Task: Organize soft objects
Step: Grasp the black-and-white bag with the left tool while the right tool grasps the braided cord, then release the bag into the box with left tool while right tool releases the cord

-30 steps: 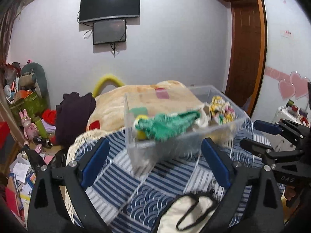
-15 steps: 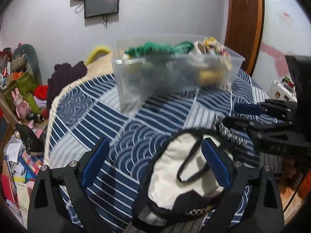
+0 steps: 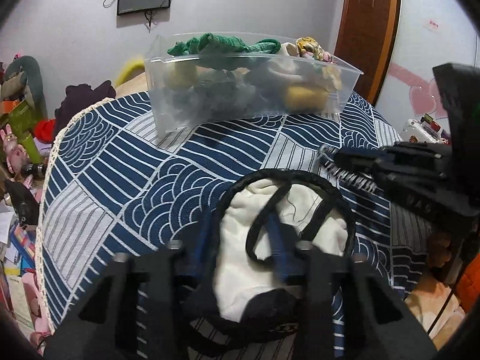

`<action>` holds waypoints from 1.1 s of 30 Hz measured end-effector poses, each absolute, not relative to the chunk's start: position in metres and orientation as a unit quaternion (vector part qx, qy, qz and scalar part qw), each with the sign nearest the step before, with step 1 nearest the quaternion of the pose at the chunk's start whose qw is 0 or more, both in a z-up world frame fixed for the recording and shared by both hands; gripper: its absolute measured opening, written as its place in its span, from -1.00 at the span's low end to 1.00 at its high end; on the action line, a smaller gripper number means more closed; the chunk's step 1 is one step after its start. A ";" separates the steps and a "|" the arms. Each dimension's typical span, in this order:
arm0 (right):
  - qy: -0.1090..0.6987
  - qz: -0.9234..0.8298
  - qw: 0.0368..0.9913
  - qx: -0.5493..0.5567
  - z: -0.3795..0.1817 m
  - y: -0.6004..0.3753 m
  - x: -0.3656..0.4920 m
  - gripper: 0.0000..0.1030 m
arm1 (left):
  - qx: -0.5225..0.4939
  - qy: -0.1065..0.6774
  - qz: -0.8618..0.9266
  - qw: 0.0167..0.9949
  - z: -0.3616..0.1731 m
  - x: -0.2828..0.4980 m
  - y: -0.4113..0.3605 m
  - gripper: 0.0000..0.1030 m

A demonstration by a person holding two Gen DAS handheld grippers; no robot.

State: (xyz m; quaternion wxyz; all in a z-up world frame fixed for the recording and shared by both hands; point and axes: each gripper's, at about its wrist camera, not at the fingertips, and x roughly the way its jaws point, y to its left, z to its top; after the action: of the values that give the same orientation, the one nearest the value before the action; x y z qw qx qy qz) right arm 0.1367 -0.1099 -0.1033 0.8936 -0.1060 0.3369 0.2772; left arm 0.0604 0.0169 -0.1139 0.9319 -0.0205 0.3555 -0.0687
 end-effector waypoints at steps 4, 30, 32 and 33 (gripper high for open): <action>0.314 0.264 0.907 -0.093 -0.091 -0.121 0.133 -0.88 | -0.026 0.345 -0.067 0.936 -0.106 0.058 0.022 -0.81; 0.212 0.224 0.949 -0.062 -0.017 -0.130 0.157 -0.88 | -0.042 0.187 -0.023 0.981 0.018 0.086 0.042 -0.88; 0.207 0.220 0.951 -0.064 -0.016 -0.124 0.163 -0.88 | -0.043 0.181 -0.018 0.982 0.023 0.095 0.042 -0.87; 0.206 0.217 0.952 -0.065 -0.015 -0.120 0.168 -0.88 | -0.044 0.179 -0.012 0.983 0.025 0.102 0.042 -0.88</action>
State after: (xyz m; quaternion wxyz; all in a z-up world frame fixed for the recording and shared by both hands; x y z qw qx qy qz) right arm 0.1678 -0.1204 -0.0148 0.9520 -0.0651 0.2061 0.2167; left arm 0.1015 0.0419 0.0250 0.9829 -0.0436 0.1785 -0.0117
